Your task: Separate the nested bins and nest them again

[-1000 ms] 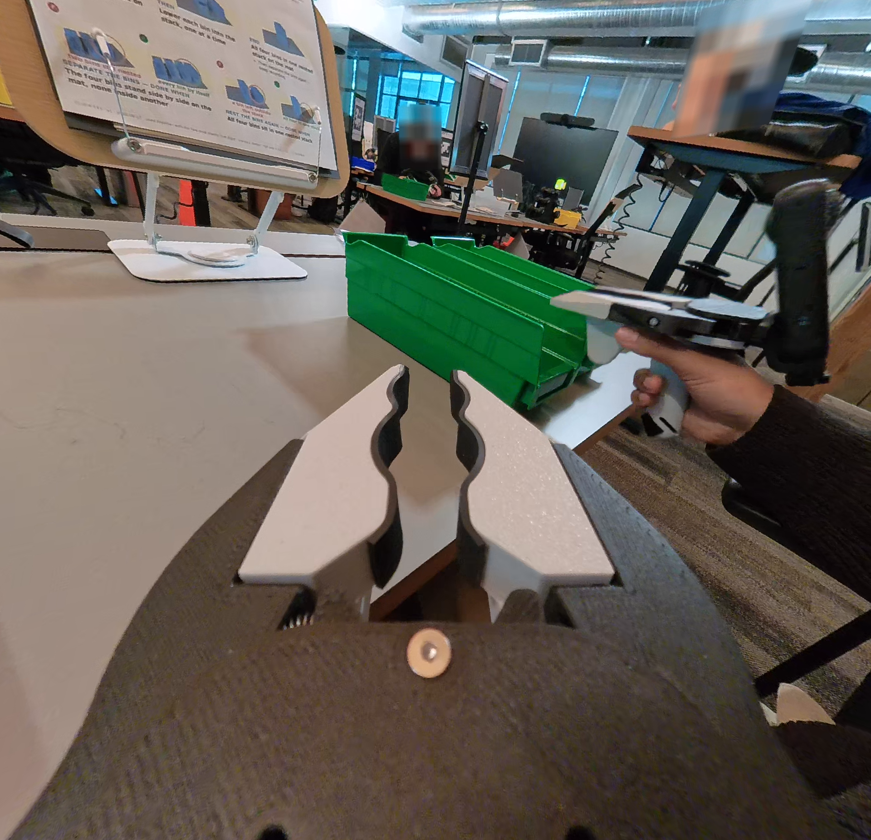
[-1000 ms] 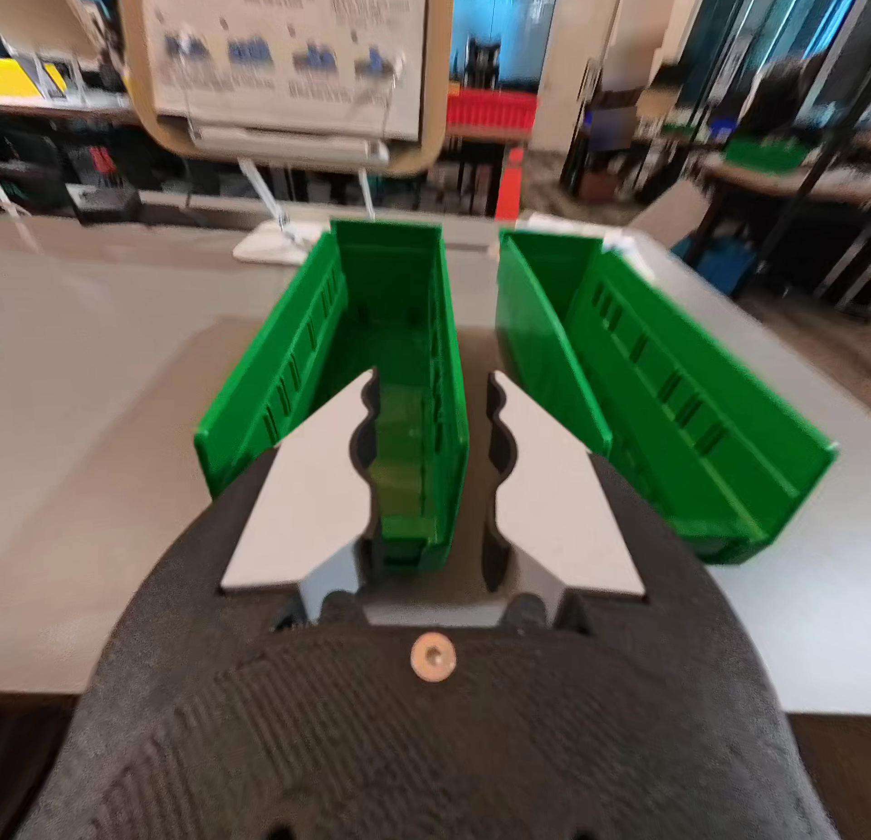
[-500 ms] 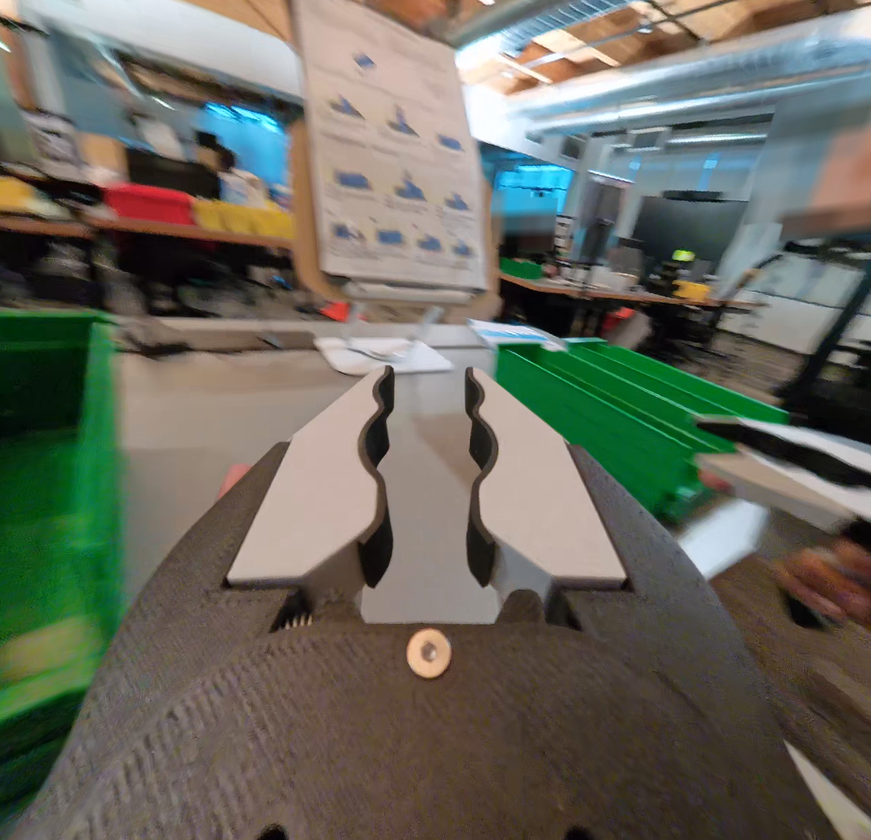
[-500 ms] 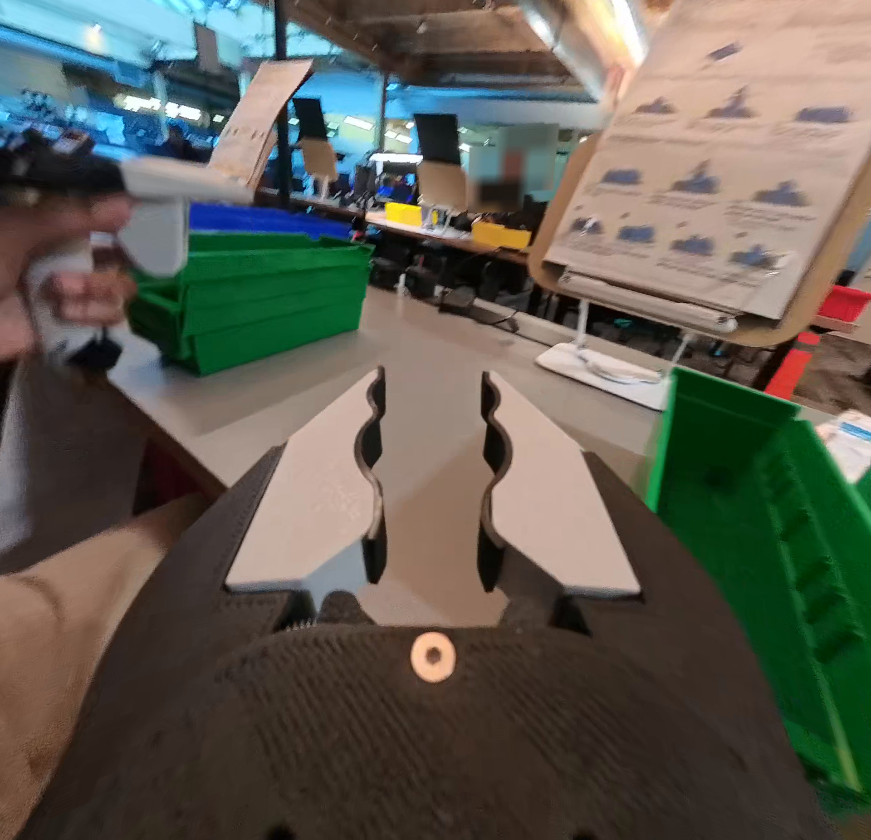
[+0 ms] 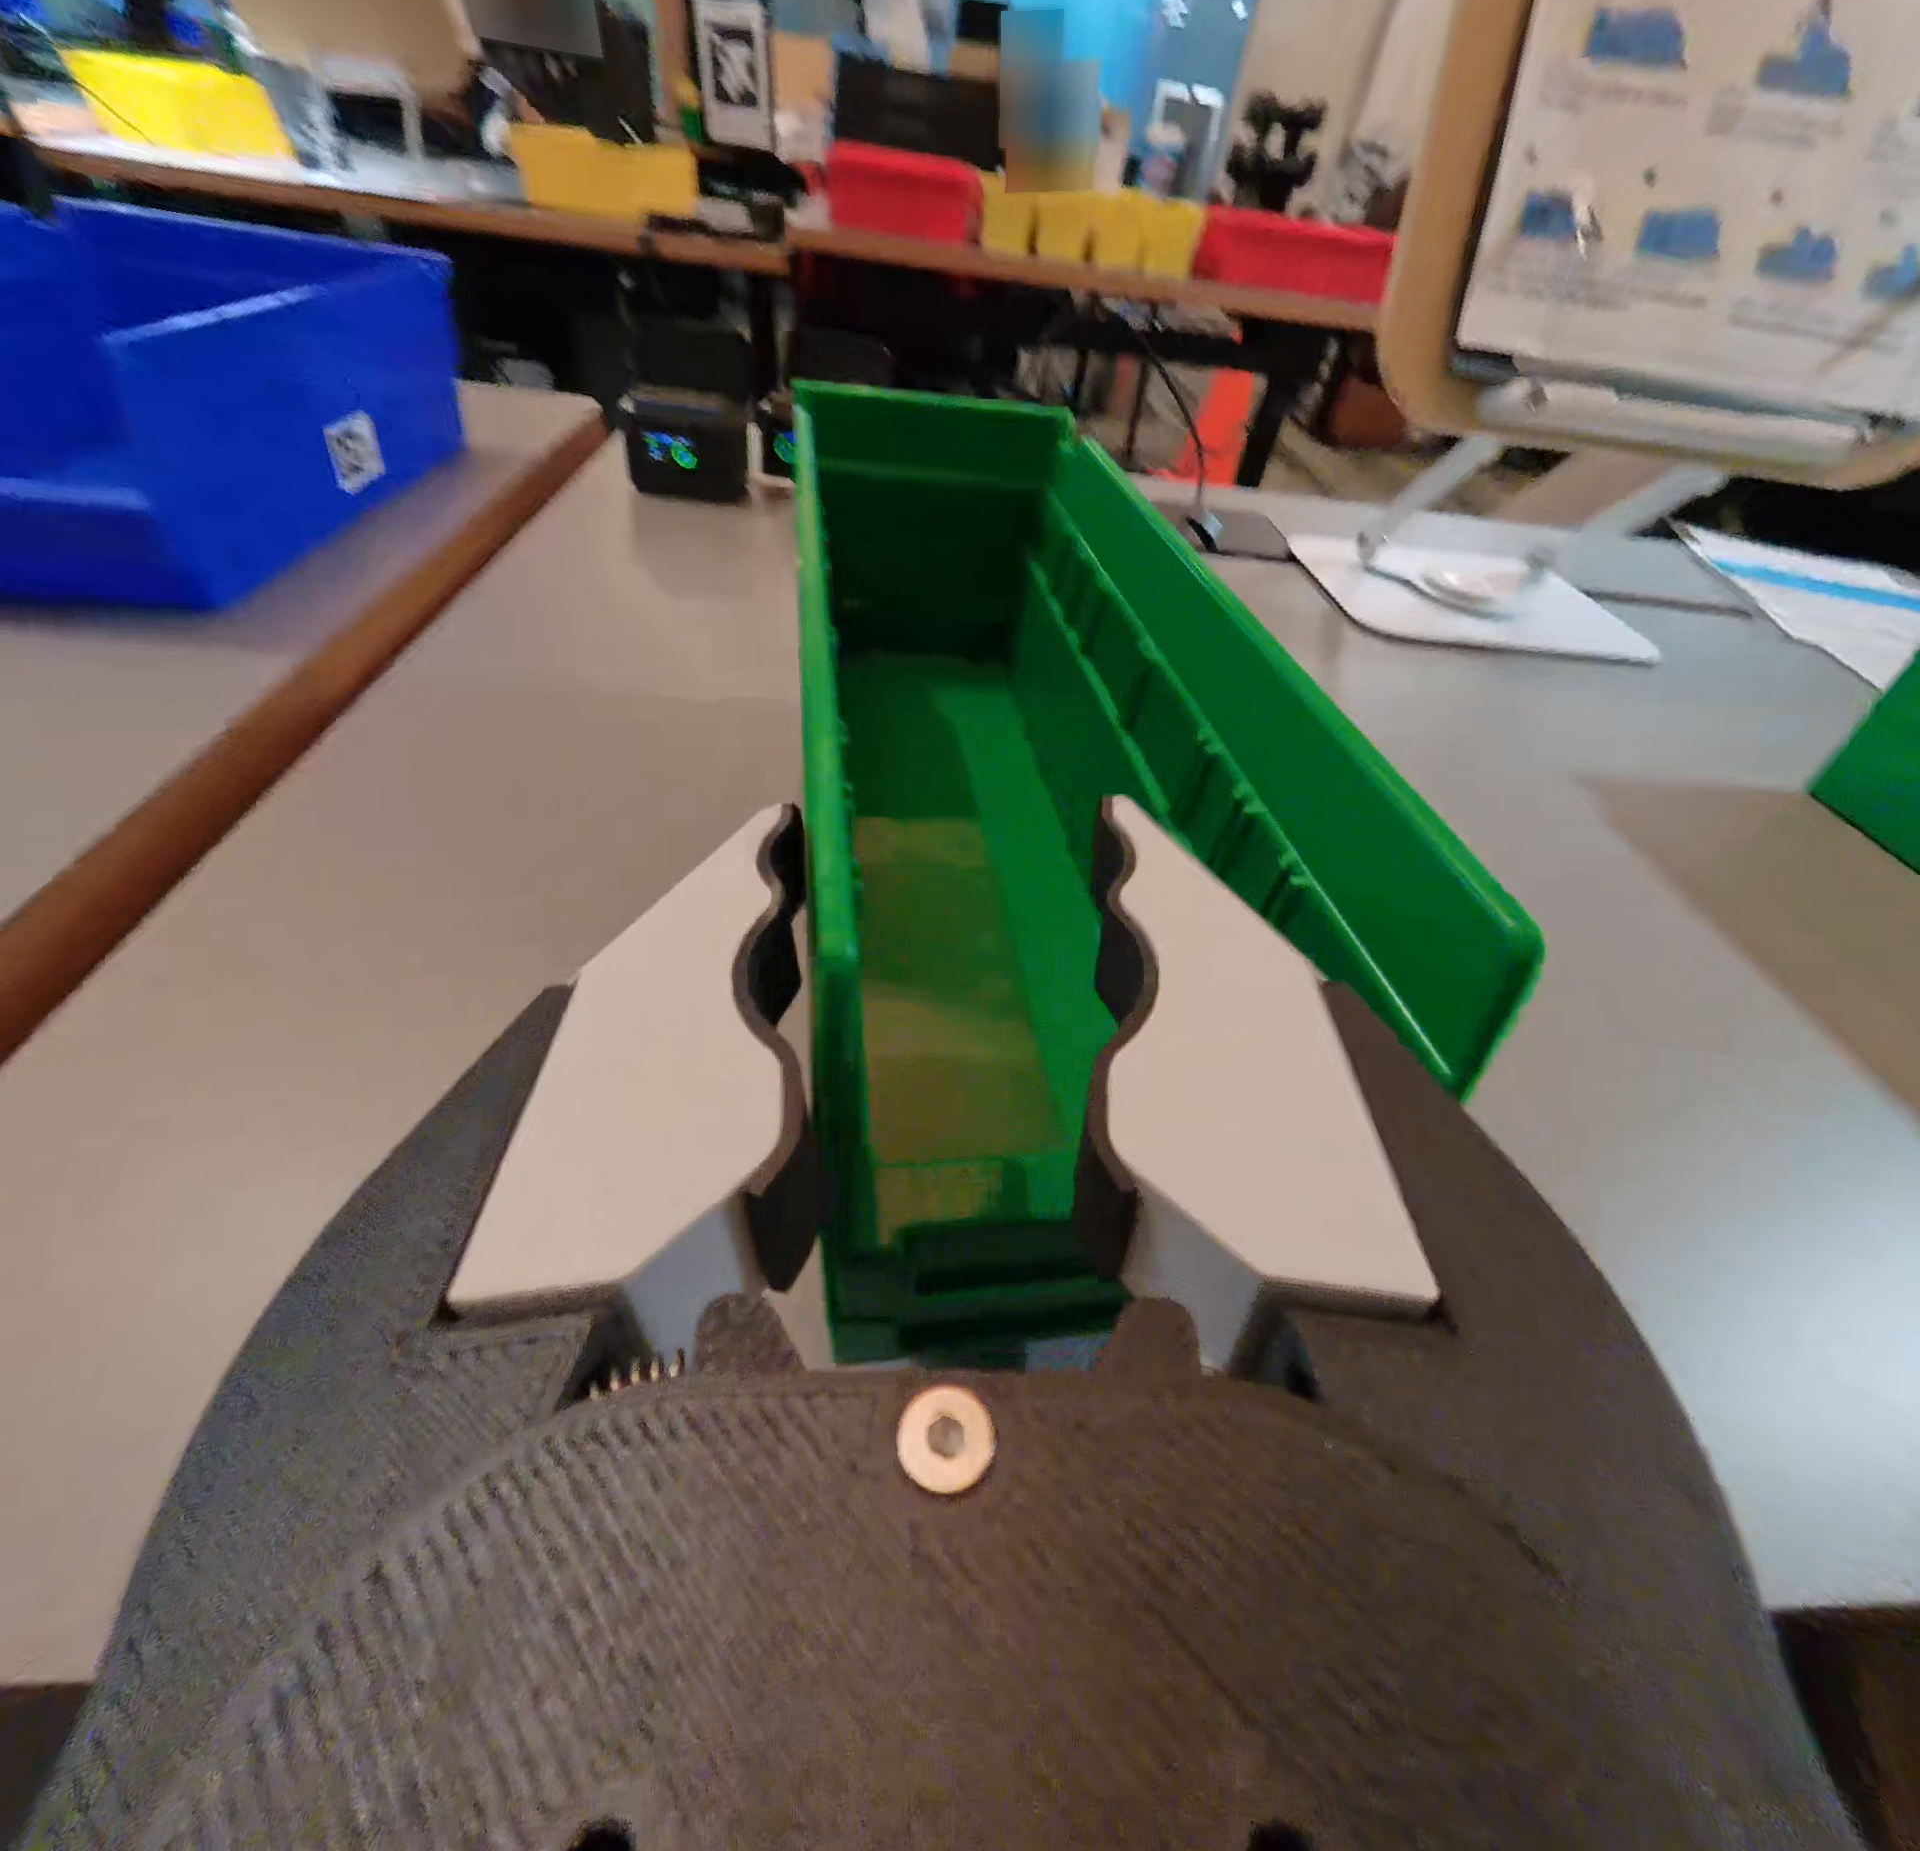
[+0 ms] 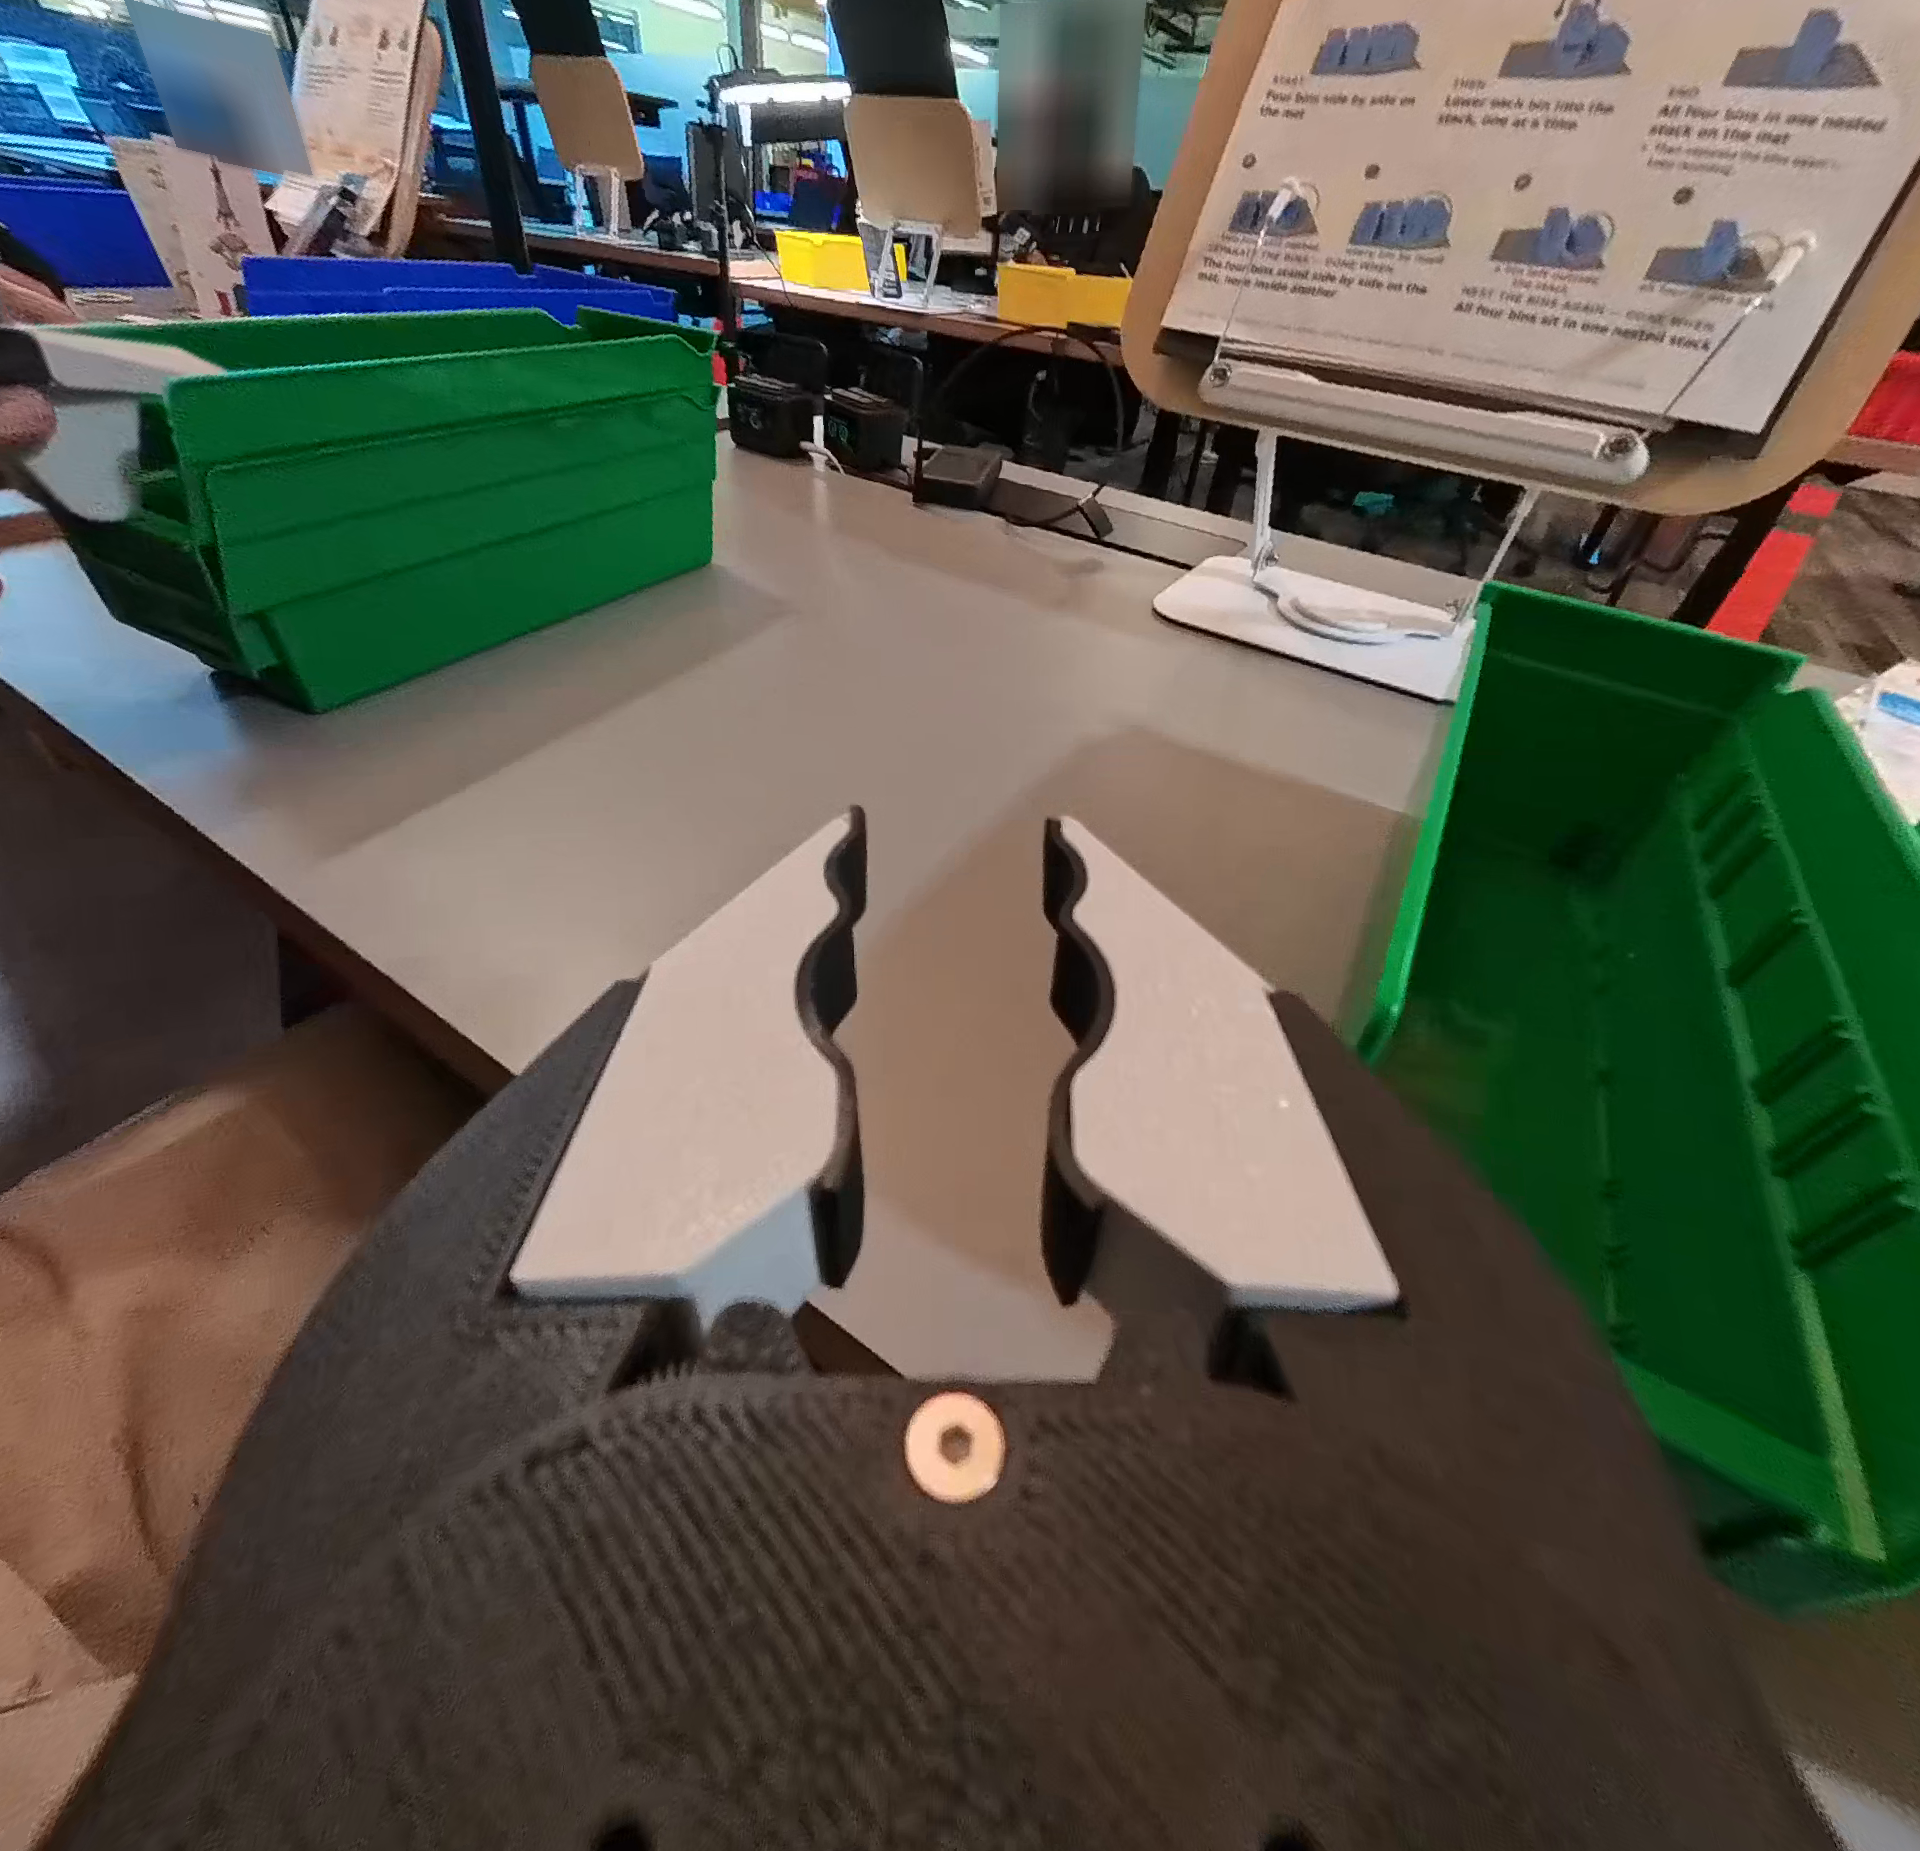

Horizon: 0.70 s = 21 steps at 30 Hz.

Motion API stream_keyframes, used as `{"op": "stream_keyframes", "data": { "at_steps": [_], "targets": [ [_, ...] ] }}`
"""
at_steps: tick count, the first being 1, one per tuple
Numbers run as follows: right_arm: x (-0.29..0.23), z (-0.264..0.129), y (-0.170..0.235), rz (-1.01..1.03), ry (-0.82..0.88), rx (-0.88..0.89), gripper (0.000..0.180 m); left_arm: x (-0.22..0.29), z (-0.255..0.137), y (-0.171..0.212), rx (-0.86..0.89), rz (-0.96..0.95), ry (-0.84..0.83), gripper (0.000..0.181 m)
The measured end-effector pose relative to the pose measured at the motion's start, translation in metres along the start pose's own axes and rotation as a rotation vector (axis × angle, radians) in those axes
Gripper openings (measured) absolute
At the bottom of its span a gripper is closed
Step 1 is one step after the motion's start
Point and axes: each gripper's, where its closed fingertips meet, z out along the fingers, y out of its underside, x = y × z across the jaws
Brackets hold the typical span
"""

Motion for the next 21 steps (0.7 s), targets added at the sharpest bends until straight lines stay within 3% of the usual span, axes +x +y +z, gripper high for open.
{"op": "stream_keyframes", "data": {
  "at_steps": [1,4,8,17,21],
  "targets": [
    [0.001,0.000,0.001,0.003,0.001,-0.005,0.033,0.001,0.000,0.000,0.009,0.000,-0.005,0.057],
    [0.000,0.000,0.002,-0.011,-0.001,-0.010,0.032,-0.009,-0.004,-0.008,0.056,0.038,-0.069,0.023],
    [-0.002,0.001,0.003,-0.043,0.004,-0.019,0.032,-0.019,-0.007,-0.011,0.075,0.023,-0.091,0.001],
    [0.001,0.001,0.005,-0.045,0.025,-0.032,0.031,-0.024,-0.014,-0.023,0.122,-0.003,-0.067,0.000],
    [0.001,0.001,0.005,-0.048,0.026,-0.033,0.031,-0.026,-0.016,-0.024,0.131,-0.159,-0.026,0.000]
  ]
}}
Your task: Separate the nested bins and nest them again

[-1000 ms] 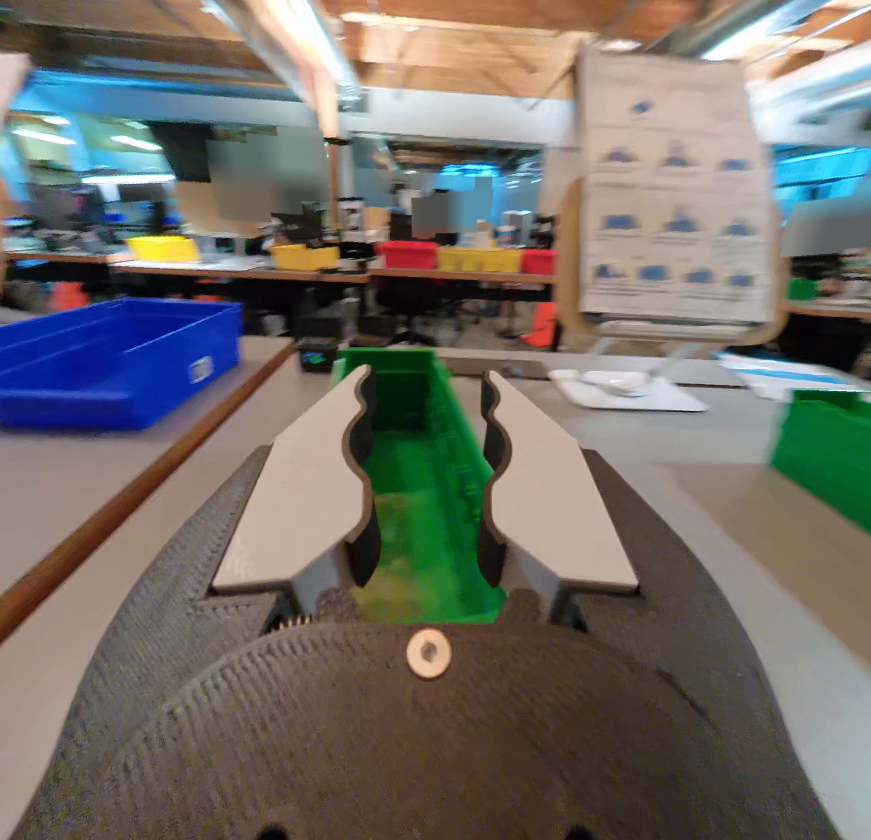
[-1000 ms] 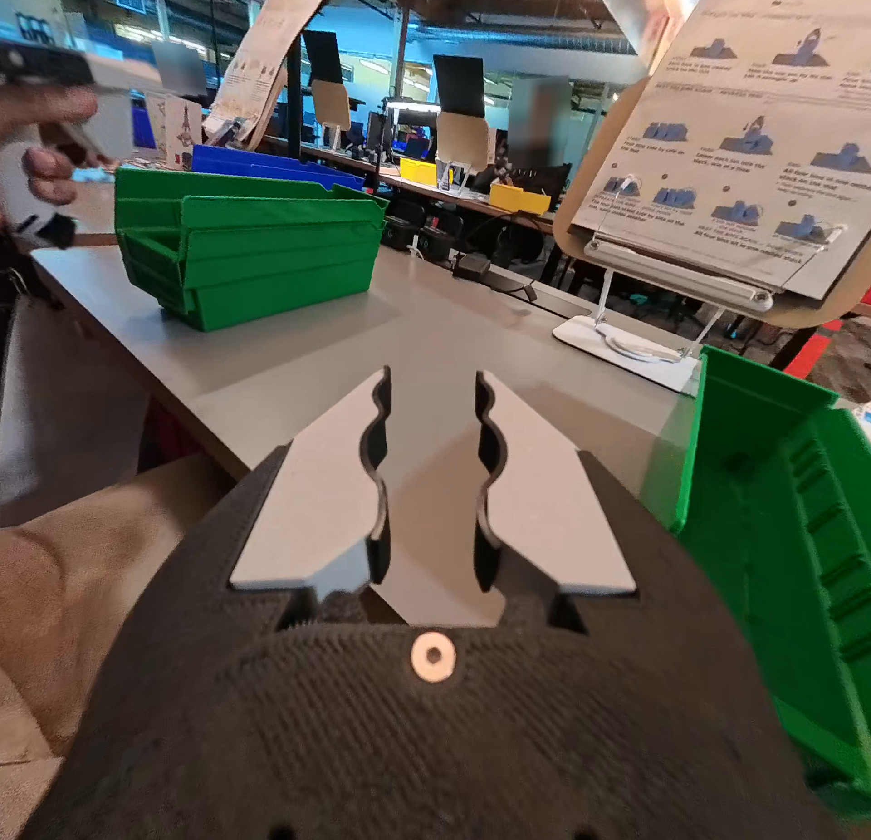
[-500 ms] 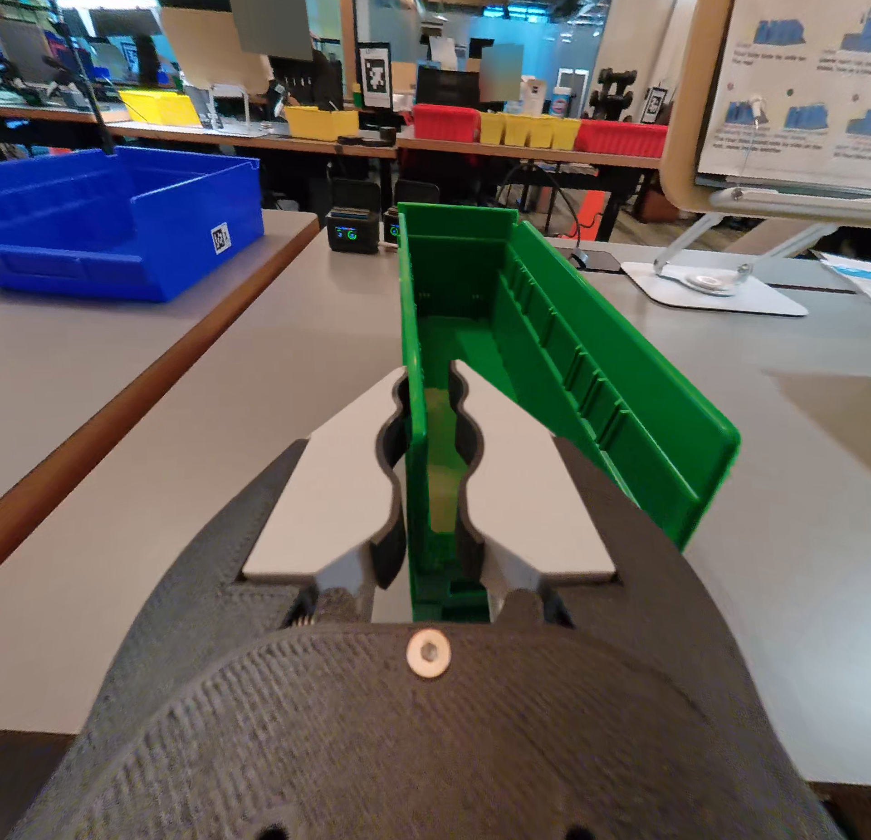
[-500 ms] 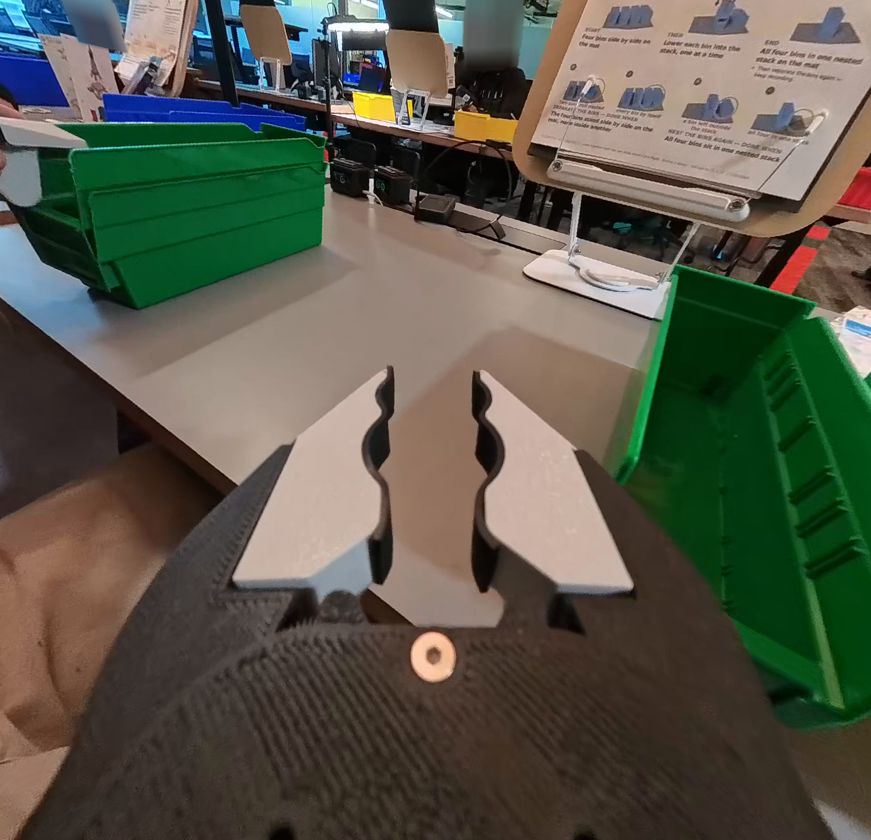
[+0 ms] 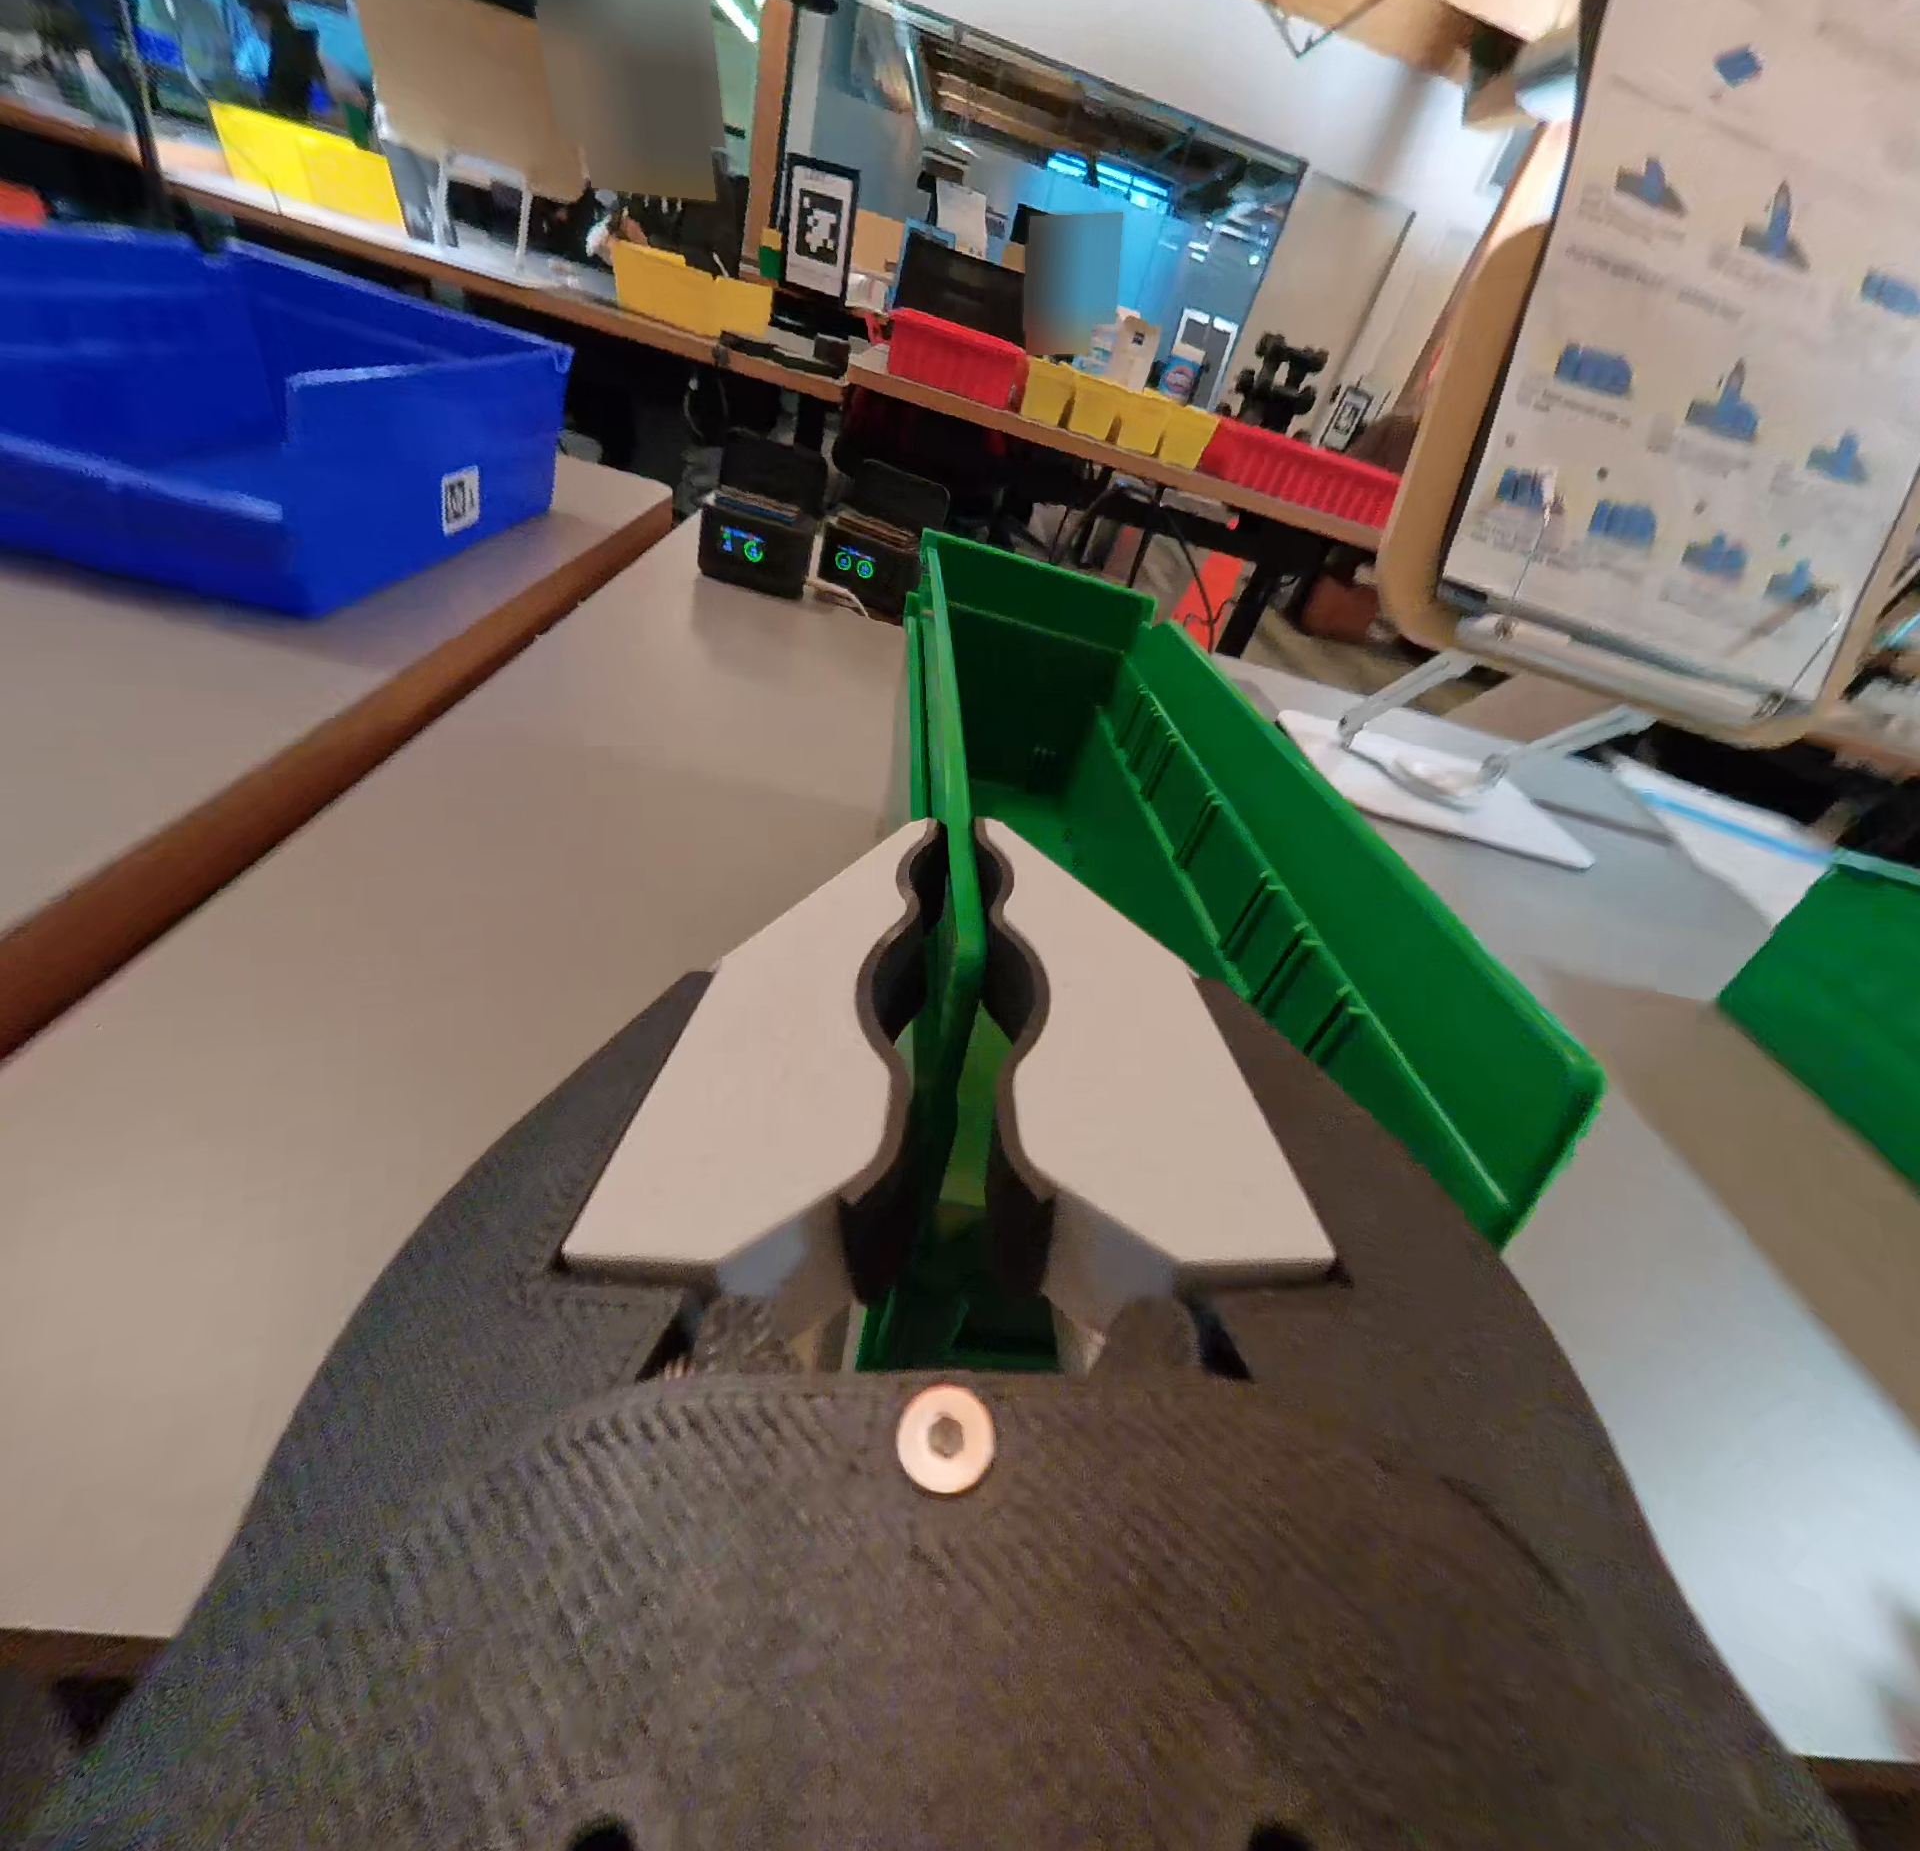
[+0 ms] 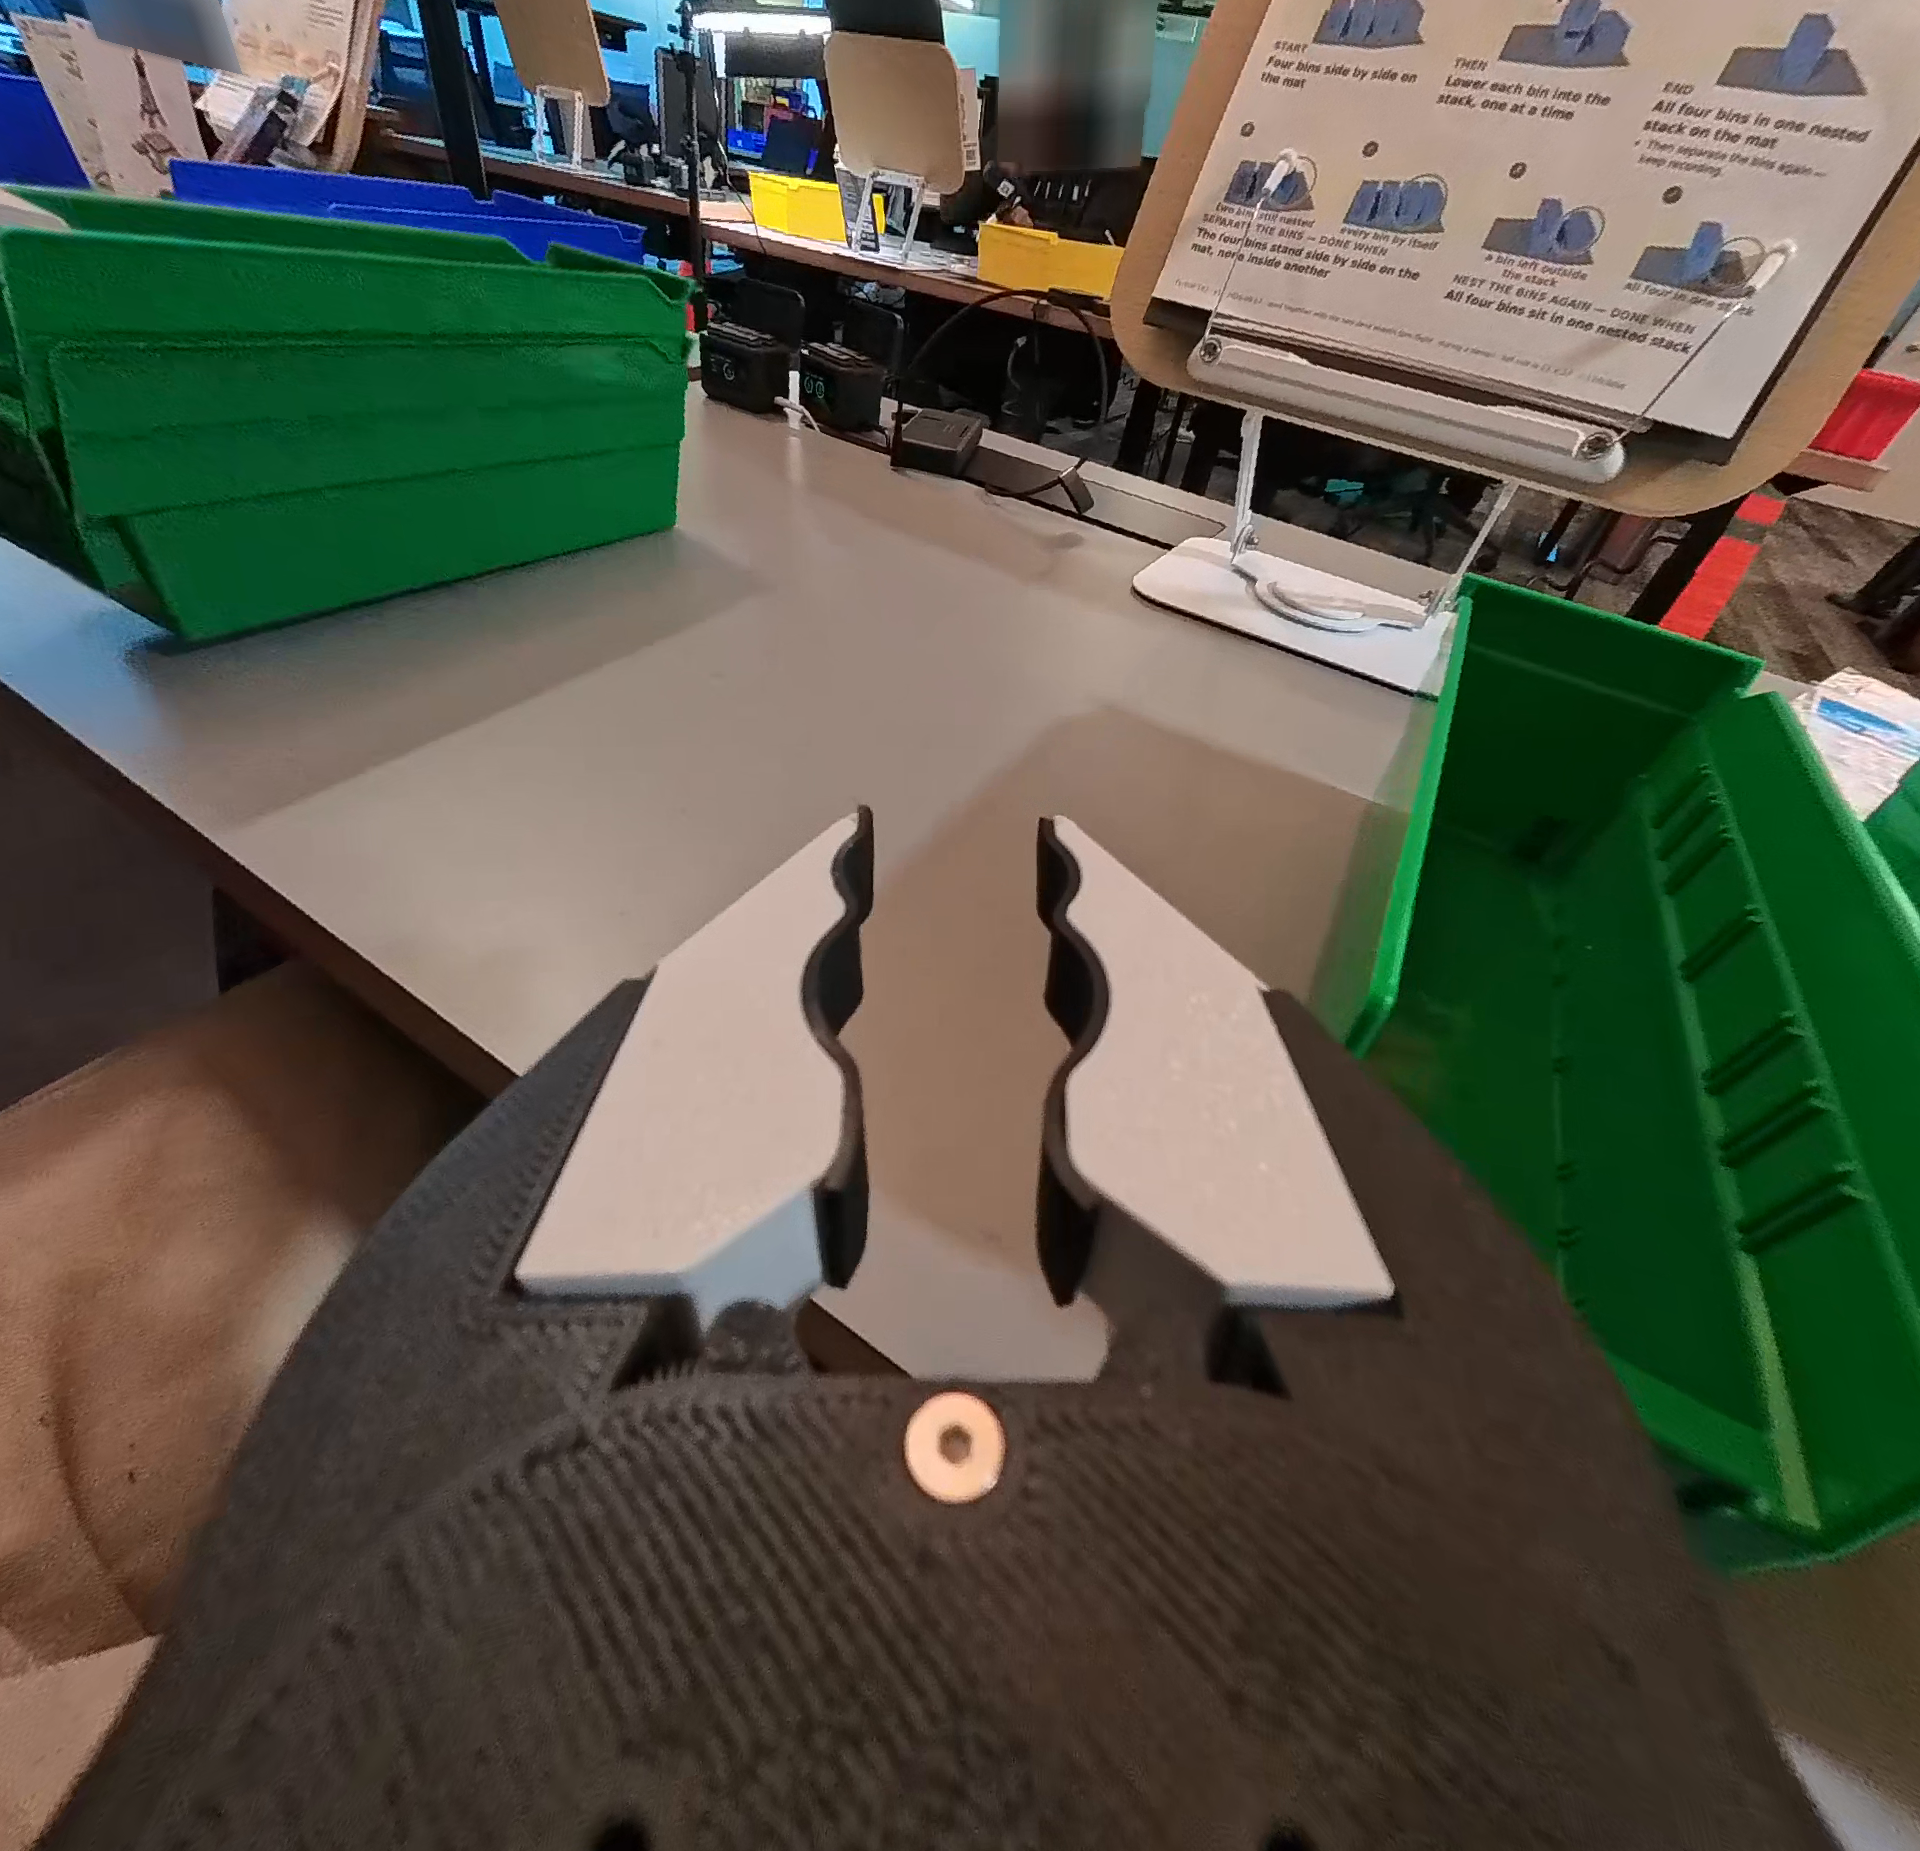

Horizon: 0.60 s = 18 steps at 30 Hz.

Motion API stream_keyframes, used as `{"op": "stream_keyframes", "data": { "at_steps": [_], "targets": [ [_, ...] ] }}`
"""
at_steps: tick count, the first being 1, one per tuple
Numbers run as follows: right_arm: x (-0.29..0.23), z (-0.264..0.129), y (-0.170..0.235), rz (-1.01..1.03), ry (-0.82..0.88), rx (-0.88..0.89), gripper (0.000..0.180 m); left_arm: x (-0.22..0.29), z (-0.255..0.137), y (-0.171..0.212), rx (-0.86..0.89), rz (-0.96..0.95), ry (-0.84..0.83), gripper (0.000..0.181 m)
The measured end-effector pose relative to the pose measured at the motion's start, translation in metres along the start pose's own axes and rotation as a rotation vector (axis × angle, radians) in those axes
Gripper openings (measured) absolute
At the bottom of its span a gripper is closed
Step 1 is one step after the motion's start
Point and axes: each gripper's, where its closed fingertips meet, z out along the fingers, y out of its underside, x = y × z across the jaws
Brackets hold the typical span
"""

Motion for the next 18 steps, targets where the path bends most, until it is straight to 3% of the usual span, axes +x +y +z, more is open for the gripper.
{"op": "stream_keyframes", "data": {
  "at_steps": [18],
  "targets": [
    [-0.001,0.002,0.004,-0.011,-0.005,-0.018,0.030,0.008,-0.014,-0.028,0.173,-0.133,0.063,0.000]
  ]
}}
